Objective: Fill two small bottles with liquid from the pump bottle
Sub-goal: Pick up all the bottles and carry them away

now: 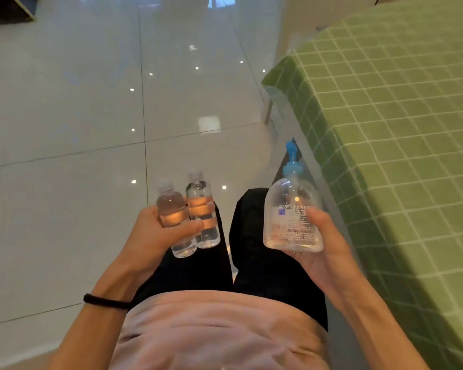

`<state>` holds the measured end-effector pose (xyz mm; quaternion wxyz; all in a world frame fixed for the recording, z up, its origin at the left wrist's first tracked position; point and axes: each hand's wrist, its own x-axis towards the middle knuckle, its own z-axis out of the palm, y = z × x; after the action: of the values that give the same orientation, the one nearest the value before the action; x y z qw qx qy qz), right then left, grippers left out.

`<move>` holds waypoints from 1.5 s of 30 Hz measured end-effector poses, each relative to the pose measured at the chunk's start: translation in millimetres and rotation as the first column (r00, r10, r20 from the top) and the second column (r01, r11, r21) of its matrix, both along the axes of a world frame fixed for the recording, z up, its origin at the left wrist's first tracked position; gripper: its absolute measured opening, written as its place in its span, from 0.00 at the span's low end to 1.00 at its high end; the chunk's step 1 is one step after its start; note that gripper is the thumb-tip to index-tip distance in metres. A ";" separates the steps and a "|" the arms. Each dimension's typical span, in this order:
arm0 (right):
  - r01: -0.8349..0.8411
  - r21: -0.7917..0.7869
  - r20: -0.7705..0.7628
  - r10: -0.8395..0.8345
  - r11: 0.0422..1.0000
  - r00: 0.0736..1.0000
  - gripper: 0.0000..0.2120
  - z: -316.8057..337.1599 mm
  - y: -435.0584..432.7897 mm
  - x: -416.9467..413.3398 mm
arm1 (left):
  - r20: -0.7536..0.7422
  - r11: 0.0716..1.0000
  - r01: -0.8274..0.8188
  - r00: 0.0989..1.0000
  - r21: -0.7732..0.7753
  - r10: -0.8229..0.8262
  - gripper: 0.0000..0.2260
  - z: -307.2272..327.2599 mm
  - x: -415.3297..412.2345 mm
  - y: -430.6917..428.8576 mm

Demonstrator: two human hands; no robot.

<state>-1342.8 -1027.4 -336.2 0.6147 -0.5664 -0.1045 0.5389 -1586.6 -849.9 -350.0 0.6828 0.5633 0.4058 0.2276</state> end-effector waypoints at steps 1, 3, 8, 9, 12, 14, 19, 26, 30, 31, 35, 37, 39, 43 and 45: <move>-0.010 -0.024 -0.010 0.010 1.000 1.000 0.33 -5.1 10.2 2.6 | -0.008 0.999 -0.001 1.000 -0.036 0.001 0.21 -5.7 3.9 7.2; -0.035 -0.079 -0.024 0.033 0.996 0.999 0.37 -15.8 33.1 8.2 | -0.028 0.995 0.015 0.999 -0.103 -0.018 0.22 -15.8 13.2 21.8; -0.112 -0.139 -0.038 0.108 0.984 0.993 0.38 -32.1 89.6 16.6 | -0.098 0.979 0.043 0.993 -0.198 -0.063 0.24 -27.6 29.5 58.1; -0.125 -0.149 -0.036 0.121 0.981 0.992 0.37 -28.3 98.7 17.0 | -0.113 0.978 0.035 0.992 -0.203 -0.059 0.25 -23.8 31.3 63.5; -0.176 -0.168 -0.031 0.174 0.970 0.984 0.33 -4.3 115.7 16.6 | -0.143 0.972 0.022 0.988 -0.233 -0.056 0.25 2.6 32.7 73.7; -0.177 -0.191 -0.040 0.172 0.966 0.984 0.33 24.5 119.1 16.5 | -0.140 0.966 0.011 0.989 -0.259 -0.049 0.26 32.6 30.0 76.0; -0.169 -0.284 -0.053 0.161 0.944 0.986 0.34 124.7 116.2 6.0 | -0.202 0.956 -0.031 0.979 -0.290 -0.030 0.22 142.6 6.2 73.4; -0.179 -0.330 -0.031 0.179 0.927 0.983 0.35 248.3 118.4 -21.1 | -0.203 0.945 -0.123 0.977 -0.302 0.063 0.33 269.8 -39.6 79.3; -0.155 -0.334 -0.023 0.157 0.930 0.987 0.30 284.2 130.6 -36.5 | -0.201 0.946 -0.138 0.976 -0.294 0.080 0.27 296.6 -58.5 97.5; -0.147 -0.337 -0.015 0.151 0.930 0.988 0.29 289.4 134.5 -38.8 | -0.196 0.947 -0.137 0.977 -0.291 0.081 0.27 301.5 -60.1 103.1; -0.094 -0.350 -0.001 0.100 0.932 0.995 0.23 297.8 153.6 -38.3 | -0.203 0.953 -0.146 0.975 -0.265 0.093 0.29 309.3 -59.1 126.3; -0.081 -0.340 0.009 0.089 0.937 0.996 0.24 296.5 162.2 -31.8 | -0.206 0.954 -0.153 0.973 -0.257 0.101 0.29 308.4 -53.6 136.5; -0.072 -0.346 0.011 0.081 0.935 0.997 0.25 292.9 173.4 -22.0 | -0.182 0.950 -0.156 0.977 -0.271 0.109 0.32 308.9 -43.2 148.0; -0.057 -0.346 -0.002 0.060 0.937 0.998 0.32 283.2 201.1 5.9 | -0.155 0.941 -0.156 0.981 -0.300 0.113 0.32 313.5 -12.3 176.7; -0.055 -0.319 -0.029 0.049 0.946 0.998 0.31 279.8 219.1 21.5 | -0.141 0.943 -0.147 0.984 -0.297 0.108 0.31 316.7 6.0 193.1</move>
<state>-1321.3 -808.3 -56.4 0.5014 -0.6499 -0.0242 0.5706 -1580.6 -656.8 -33.3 0.7195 0.4359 0.5131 0.1705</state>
